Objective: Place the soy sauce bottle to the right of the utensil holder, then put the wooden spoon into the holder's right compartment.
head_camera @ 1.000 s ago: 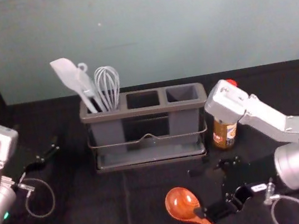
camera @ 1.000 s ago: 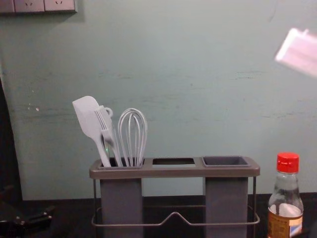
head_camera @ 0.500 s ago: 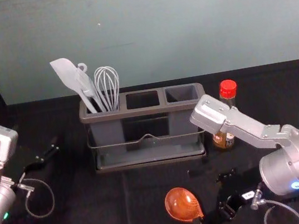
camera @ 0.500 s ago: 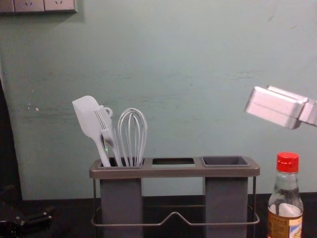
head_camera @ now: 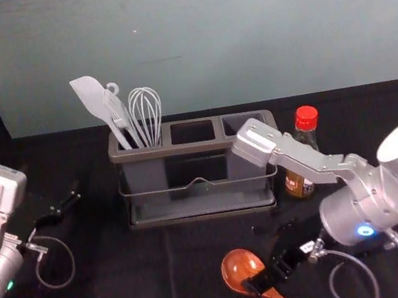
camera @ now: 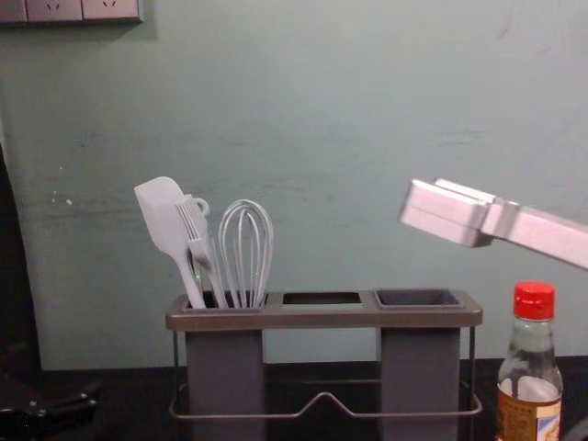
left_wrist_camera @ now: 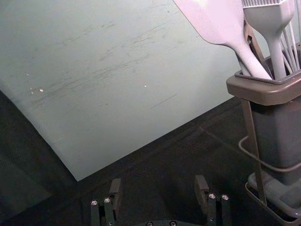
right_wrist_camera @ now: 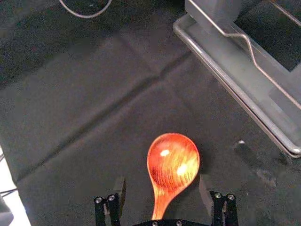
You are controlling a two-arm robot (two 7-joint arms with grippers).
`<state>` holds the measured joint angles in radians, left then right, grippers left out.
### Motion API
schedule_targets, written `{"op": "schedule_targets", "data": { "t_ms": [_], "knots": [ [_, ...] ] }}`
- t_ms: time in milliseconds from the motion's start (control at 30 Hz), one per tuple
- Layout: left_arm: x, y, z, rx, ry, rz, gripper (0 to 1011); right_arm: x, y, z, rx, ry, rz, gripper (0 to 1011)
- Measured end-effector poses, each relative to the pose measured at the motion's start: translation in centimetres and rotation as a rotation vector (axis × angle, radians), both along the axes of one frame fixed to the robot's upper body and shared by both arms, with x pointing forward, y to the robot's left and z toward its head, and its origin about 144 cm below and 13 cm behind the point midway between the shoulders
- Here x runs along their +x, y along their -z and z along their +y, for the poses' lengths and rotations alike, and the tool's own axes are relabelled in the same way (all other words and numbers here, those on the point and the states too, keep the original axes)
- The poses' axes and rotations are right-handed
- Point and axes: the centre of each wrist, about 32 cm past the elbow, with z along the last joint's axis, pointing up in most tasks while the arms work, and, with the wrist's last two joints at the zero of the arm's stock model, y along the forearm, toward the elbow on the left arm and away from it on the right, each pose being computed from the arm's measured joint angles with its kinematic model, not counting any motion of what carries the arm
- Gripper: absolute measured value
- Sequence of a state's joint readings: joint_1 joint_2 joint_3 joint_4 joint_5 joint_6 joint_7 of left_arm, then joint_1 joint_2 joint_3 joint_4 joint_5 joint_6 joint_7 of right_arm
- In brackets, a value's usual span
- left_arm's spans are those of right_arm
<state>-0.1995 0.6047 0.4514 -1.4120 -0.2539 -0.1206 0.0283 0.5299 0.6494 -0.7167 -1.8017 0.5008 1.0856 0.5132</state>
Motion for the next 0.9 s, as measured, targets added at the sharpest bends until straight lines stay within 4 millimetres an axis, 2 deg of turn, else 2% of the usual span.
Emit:
{"op": "schedule_targets", "data": {
  "t_ms": [233,900],
  "knots": [
    [0.0,0.0,0.0,0.0,0.0,0.0,1012,0.9,0.7,1.0,0.003,0.011,0.02,1003],
    [0.0,0.0,0.0,0.0,0.0,0.0,1011,2.4,2.8,2.1,-0.044,0.044,0.056,1002]
  ]
}}
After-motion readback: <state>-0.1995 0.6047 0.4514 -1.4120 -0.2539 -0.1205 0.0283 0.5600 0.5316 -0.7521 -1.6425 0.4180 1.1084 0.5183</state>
